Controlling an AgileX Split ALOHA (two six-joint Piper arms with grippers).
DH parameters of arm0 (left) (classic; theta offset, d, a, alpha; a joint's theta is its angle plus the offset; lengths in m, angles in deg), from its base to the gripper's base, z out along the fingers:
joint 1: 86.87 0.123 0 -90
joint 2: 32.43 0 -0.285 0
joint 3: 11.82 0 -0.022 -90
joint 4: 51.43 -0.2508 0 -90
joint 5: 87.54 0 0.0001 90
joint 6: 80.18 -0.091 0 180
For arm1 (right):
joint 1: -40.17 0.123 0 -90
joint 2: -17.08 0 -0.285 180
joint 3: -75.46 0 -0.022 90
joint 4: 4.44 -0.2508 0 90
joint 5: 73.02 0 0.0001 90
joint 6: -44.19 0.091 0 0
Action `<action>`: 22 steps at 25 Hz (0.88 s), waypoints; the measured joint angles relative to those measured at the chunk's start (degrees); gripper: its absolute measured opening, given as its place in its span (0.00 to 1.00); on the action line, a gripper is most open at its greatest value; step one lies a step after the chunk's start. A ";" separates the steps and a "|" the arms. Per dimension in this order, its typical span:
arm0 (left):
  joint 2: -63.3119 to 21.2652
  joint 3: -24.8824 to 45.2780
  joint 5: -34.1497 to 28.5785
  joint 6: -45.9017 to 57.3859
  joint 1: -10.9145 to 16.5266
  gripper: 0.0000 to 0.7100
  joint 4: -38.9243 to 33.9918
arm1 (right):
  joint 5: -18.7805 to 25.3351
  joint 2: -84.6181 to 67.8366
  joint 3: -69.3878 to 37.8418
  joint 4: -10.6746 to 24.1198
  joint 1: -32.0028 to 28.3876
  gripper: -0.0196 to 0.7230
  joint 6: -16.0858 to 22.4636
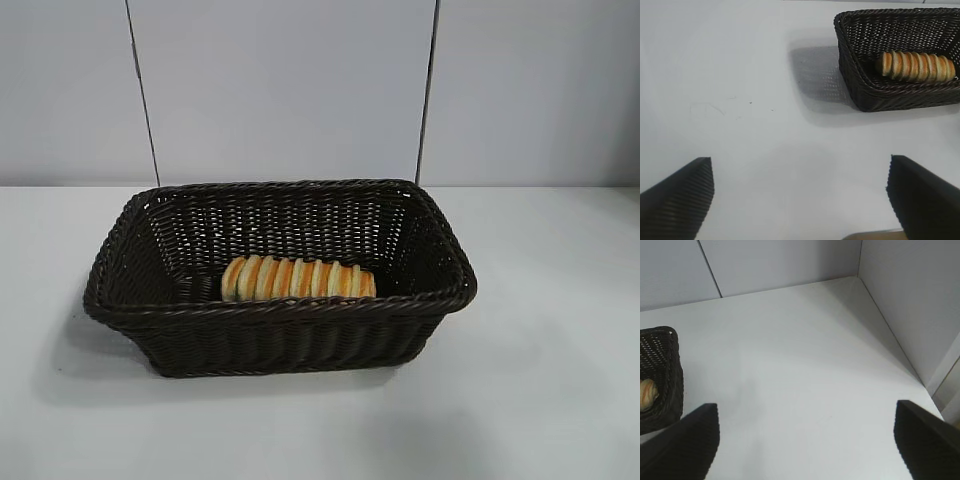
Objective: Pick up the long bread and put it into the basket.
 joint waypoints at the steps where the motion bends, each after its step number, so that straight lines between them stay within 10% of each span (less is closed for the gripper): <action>1: 0.00 0.00 0.00 0.00 0.00 0.96 0.00 | 0.00 -0.74 -0.70 0.00 0.00 0.93 0.00; 22: 0.00 0.00 0.00 0.00 0.00 0.96 0.00 | 3.53 -0.86 -6.41 -1.04 0.00 0.92 0.00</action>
